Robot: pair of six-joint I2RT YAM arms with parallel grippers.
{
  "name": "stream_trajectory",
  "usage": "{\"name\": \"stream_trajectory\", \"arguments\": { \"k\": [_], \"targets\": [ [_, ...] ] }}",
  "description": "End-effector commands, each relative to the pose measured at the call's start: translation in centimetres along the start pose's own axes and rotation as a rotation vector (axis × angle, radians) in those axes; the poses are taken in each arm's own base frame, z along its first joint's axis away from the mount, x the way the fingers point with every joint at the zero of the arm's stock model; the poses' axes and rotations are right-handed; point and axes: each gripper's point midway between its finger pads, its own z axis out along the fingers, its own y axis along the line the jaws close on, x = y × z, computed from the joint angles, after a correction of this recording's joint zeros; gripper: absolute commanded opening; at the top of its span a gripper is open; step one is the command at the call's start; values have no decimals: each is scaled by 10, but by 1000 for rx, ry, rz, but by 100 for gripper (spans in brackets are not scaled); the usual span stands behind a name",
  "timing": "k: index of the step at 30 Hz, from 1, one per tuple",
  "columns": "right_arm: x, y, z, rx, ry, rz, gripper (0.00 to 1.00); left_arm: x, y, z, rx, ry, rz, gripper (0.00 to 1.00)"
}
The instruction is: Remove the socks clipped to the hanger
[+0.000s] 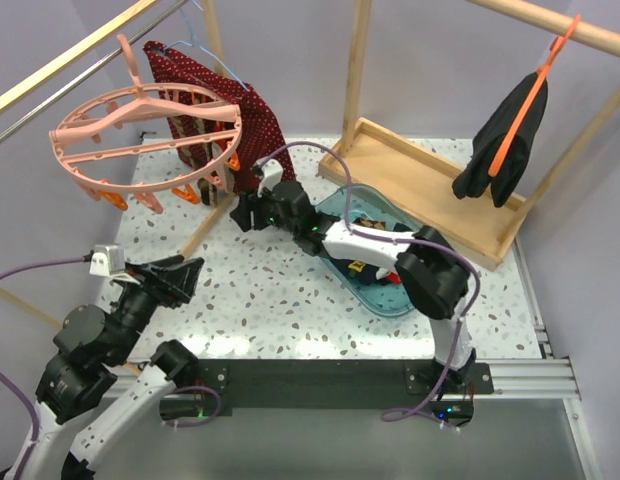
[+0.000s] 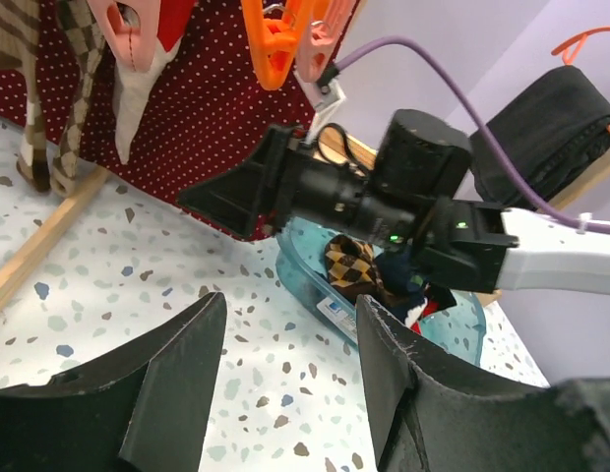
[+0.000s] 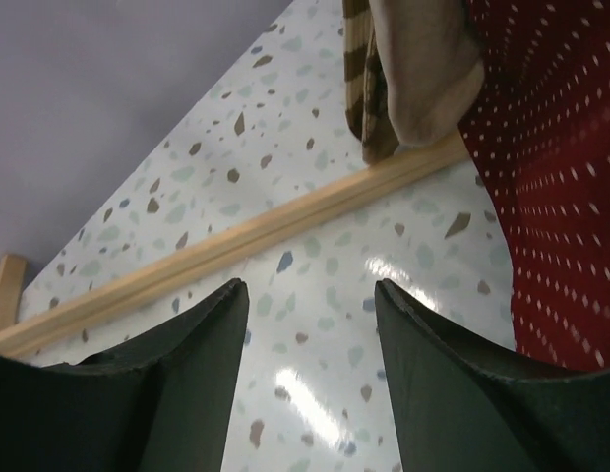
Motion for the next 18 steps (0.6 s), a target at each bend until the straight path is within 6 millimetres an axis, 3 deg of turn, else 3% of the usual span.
{"name": "stream_trajectory", "arguments": {
  "k": [1, 4, 5, 7, 8, 9, 11, 18],
  "targets": [
    [-43, 5, 36, 52, -193, -31, 58, -14, 5, -10, -27, -34, 28, 60],
    [-44, -2, 59, 121, -223, -26, 58, -17, 6, -13, -31, -31, 41, 61],
    [-55, 1, 64, 128, -255, -21, 57, -17, 6, -14, -33, -31, 45, 61],
    [-45, -11, 76, 192, -253, -27, 55, -19, 7, -17, -34, -38, 49, 61],
    [-57, -8, 79, 197, -280, -25, 55, -19, 8, -18, -37, -39, 52, 61],
    [-44, -15, 88, 224, -262, -32, 54, -19, 9, -19, -38, -41, 53, 61],
    [-50, -22, 92, 284, -282, -38, 53, -23, 8, -22, -30, -53, 51, 62],
    [-40, -42, 109, 370, -298, -67, 51, -30, 6, -28, -19, -64, 58, 62]
  ]
}}
